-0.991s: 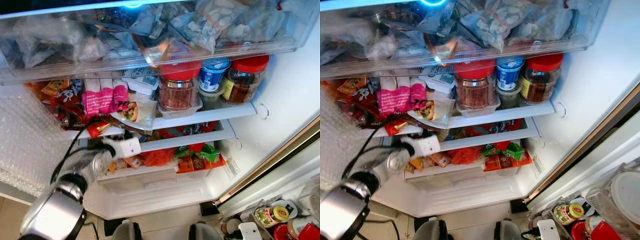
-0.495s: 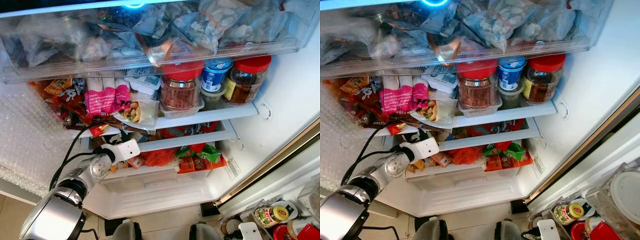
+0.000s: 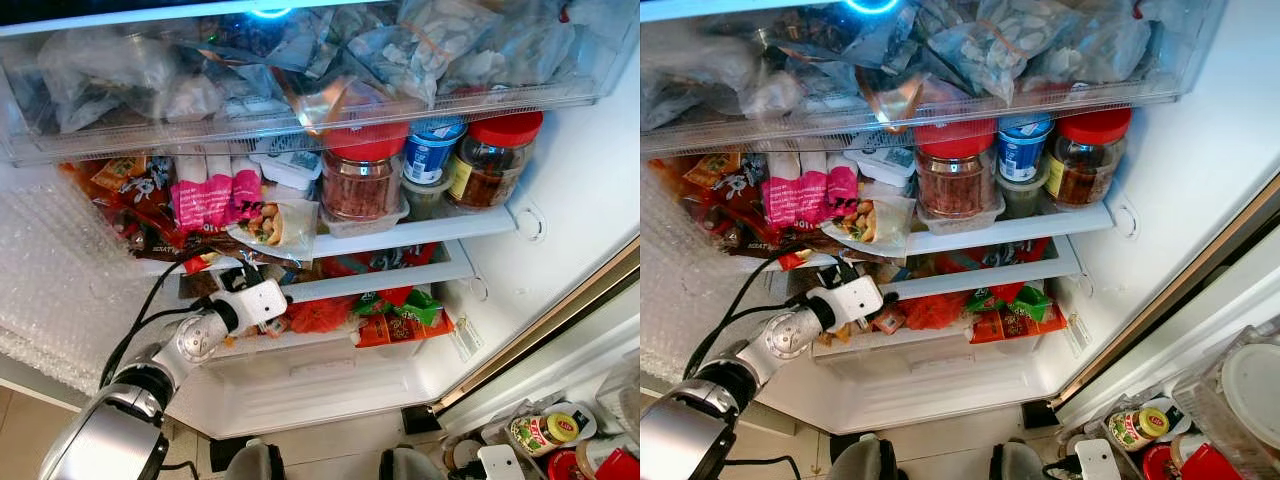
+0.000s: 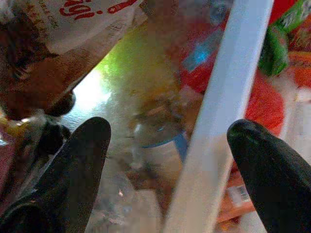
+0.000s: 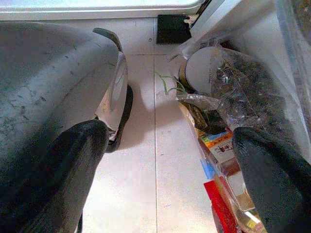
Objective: Restocking fridge
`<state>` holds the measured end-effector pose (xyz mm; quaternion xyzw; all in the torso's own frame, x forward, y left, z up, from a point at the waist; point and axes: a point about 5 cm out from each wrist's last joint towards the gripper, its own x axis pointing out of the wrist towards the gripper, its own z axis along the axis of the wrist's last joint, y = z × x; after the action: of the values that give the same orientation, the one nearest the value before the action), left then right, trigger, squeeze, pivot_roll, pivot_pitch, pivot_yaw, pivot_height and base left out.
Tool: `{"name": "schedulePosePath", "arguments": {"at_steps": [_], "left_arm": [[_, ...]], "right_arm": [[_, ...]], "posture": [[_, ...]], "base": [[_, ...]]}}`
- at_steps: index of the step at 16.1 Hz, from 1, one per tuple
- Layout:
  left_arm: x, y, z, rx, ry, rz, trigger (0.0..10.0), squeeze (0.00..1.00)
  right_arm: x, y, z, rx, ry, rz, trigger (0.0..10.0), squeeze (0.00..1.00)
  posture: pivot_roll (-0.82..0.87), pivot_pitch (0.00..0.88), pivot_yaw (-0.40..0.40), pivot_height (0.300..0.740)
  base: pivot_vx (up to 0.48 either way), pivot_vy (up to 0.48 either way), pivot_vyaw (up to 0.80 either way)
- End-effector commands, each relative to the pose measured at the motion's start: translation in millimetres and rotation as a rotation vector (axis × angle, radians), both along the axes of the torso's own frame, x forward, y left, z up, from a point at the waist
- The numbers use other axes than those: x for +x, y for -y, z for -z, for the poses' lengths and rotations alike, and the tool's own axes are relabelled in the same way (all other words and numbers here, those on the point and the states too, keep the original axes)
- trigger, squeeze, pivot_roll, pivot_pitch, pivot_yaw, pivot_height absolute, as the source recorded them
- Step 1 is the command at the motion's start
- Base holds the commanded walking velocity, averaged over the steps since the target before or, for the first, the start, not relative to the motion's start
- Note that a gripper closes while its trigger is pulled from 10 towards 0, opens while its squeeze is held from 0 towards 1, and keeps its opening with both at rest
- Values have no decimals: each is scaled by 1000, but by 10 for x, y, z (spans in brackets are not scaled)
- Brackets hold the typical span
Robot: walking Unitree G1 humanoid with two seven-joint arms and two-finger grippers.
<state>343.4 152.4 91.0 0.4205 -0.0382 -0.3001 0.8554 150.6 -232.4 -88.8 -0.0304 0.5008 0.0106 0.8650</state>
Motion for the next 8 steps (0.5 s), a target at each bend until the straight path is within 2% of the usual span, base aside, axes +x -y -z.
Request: {"name": "schedulePosePath", "arguments": {"at_steps": [1,5,8], "left_arm": [[-49,14,40,-38,-26,20,10000,0],[-181,27,167,-175,-118,26,10000,0],[-264,-19,234,-341,-137,-67,10000,0]], "right_arm": [[-48,-5,21,2,-22,-2,10000,0],[-40,-6,19,2,-22,-4,10000,0],[-37,-5,18,1,-23,-7,10000,0]], "posture": [[-81,107,-5,660],[-75,104,-3,660],[-70,95,0,660]], "base": [[0,0,0],[0,0,0],[0,0,0]]}}
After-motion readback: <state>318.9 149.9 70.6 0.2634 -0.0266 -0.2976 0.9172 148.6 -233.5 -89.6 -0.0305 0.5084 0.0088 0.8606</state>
